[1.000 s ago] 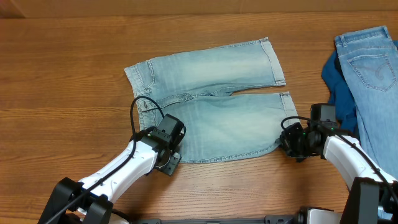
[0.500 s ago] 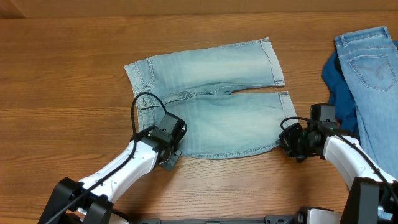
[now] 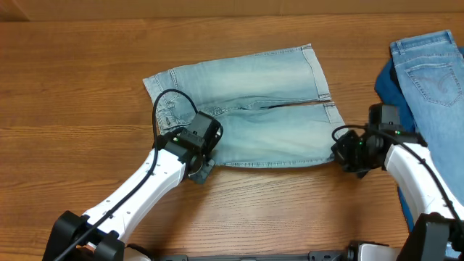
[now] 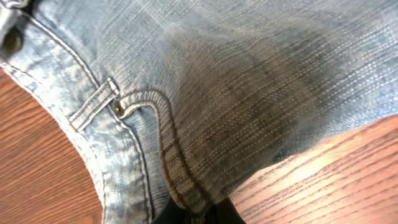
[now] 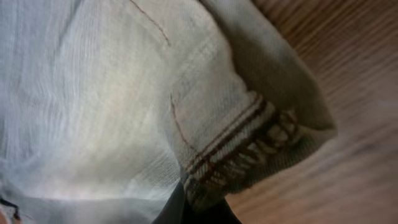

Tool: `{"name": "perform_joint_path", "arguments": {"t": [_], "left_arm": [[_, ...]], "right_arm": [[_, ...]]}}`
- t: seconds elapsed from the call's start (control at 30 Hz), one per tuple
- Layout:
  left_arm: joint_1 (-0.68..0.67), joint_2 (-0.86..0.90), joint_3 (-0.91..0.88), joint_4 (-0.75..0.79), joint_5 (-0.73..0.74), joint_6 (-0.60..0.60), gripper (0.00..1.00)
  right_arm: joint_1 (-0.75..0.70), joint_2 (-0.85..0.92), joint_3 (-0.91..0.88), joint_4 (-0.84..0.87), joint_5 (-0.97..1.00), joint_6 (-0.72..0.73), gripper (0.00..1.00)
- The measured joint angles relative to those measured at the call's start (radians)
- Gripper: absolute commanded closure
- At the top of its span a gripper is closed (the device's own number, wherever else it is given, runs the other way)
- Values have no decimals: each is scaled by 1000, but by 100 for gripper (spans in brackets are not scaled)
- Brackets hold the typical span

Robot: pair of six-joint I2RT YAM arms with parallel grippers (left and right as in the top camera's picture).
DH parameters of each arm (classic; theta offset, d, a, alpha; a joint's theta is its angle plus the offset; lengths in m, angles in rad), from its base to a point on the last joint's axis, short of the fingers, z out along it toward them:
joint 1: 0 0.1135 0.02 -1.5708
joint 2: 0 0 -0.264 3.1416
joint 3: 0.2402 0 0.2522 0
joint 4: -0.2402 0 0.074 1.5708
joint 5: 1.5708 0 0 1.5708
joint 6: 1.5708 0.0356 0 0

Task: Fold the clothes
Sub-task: 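Lift the near edge with both grippers and fold it over the far half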

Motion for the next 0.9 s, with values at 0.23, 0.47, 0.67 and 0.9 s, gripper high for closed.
{"name": "perform_joint_path", "arguments": {"t": [0.23,0.47,0.67,0.9], "left_arm": [[0,1,77,-97,11,11,96],[0,11,342,-246,-35,11,96],[3,11,389,-161,-180,63,96],[113,11,392,-5,-202,154,96]], "right_arm": [[2,-2,141,-48,19,-51,96],[25,-2,239,-42,51,-66,96],[39,0,304,154,30,-70,96],[160,95,308,360,96,-77,96]]}}
